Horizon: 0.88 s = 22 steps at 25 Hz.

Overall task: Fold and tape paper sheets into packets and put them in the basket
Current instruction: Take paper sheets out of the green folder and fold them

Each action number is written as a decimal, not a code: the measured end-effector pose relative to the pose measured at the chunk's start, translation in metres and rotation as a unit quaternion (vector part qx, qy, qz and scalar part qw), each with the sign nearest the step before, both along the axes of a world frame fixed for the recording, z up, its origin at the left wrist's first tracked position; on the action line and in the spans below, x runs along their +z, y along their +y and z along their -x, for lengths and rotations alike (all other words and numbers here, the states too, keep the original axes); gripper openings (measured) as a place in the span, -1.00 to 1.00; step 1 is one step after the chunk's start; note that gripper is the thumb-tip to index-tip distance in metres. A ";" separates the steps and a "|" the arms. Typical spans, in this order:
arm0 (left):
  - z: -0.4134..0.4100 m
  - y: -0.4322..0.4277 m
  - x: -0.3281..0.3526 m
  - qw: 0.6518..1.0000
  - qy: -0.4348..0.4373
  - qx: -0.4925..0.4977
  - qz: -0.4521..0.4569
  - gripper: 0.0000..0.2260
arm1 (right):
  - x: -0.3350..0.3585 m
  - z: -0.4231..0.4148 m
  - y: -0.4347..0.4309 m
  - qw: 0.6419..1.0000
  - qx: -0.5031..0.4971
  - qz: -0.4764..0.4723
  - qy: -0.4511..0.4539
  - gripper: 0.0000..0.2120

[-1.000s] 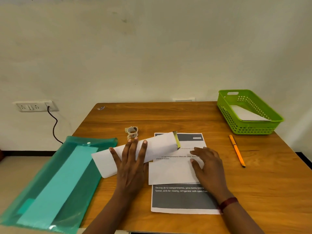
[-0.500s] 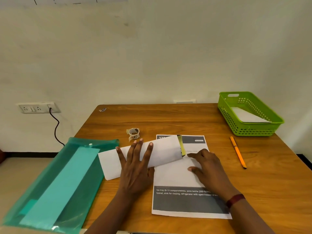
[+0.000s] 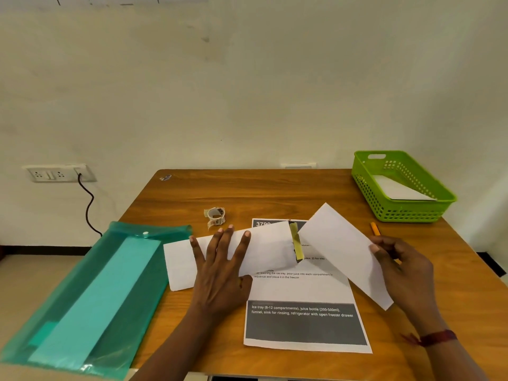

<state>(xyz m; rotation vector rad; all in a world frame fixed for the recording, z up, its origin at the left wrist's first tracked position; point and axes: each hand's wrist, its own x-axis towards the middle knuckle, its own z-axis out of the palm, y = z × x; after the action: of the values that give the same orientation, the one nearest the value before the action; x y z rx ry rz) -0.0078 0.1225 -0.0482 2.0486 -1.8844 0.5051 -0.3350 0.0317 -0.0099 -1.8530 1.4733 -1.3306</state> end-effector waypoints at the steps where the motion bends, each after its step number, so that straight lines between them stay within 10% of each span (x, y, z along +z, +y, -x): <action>1: 0.000 0.001 0.000 1.000 0.001 0.000 -0.003 -0.07 | -0.001 -0.001 0.000 1.000 0.010 0.001 0.007 -0.84; 22: 0.002 0.002 0.001 0.999 0.006 -0.021 -0.034 0.00 | 0.015 -0.033 -0.041 0.942 0.101 0.126 0.295 -0.84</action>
<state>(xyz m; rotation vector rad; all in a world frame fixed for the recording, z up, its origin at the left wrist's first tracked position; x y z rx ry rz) -0.0095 0.1244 -0.0475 2.0452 -1.9579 0.4237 -0.3022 -0.0094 0.0055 -2.6563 1.3576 -0.9383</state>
